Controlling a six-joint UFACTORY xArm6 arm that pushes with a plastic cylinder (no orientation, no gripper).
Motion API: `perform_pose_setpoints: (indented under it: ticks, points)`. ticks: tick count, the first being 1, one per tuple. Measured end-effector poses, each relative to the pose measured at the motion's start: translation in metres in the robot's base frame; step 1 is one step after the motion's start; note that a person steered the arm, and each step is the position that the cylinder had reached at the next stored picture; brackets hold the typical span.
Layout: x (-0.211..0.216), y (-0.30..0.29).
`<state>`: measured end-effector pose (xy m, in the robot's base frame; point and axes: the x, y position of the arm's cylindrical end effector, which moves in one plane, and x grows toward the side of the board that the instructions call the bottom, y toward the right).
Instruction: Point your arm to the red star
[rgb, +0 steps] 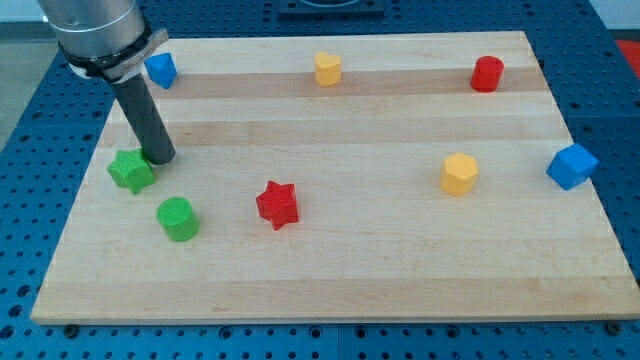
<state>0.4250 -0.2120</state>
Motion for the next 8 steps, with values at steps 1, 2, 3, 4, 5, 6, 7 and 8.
perform_pose_setpoints:
  ticks: [1, 2, 3, 4, 5, 6, 7, 8]
  points:
    - [-0.004, 0.019]
    - [0.0, 0.057]
    - [0.0, 0.057]
    - [0.0, 0.057]
    - [0.042, 0.066]
    - [0.058, 0.07]
    - [0.056, 0.07]
    - [0.053, 0.095]
